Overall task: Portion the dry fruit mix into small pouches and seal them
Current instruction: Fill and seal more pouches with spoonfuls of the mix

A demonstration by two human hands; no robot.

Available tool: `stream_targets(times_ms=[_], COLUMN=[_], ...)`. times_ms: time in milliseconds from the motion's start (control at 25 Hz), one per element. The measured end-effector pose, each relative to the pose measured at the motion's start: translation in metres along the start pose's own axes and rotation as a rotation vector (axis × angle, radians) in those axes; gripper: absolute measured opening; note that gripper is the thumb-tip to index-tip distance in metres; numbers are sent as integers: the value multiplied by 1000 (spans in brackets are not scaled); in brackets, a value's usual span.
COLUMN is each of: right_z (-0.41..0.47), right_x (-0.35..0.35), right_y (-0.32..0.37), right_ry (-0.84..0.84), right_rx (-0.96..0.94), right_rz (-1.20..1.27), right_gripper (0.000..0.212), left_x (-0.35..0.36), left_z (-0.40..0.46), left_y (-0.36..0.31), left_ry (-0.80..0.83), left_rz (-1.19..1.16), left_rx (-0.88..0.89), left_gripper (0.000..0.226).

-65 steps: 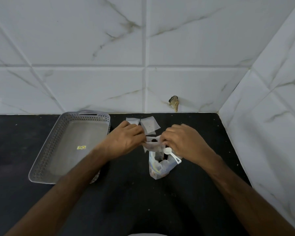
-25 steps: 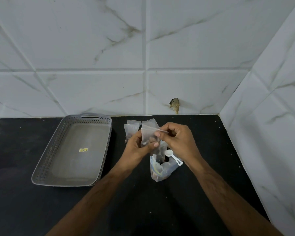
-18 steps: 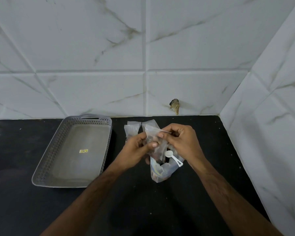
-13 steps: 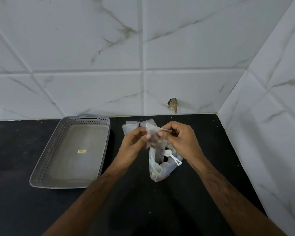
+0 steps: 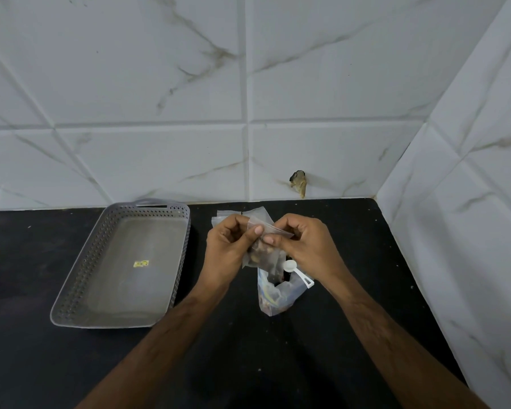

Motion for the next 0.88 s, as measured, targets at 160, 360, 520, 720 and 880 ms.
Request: stream_targets(times_ms=[160,360,520,720,880], right_z=[-1,-3,-5,-4,-3], right_x=[0,-4,-5,-5,-7], right_y=[1,0,2,3,-1], right_ry=[-23,-70,-100,-134,-105], right_rx=[-2,20,29,8,78], right_rz=[-3,34,32,-9,70], right_gripper=[4,2,5,7,3], left_x=[0,-1,2,-1,-7], left_z=[3,0,0,1,2], left_y=[-2,-1,-2,-4,-1], left_ry=[11,20,42,-15,-63], left_rz=[31,47,54,86,91], left_rx=[21,28,27,37,1], left_gripper=[22,14,6,4,8])
Point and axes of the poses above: each hand's wrist, its own z-axis towards the middle knuckle, its own x-axis out of the palm, y = z × x, the point moved 8 cm from there along z, towards the middle knuckle, and after that the axes turned 12 degrees about -y, right-handed, at the moved point
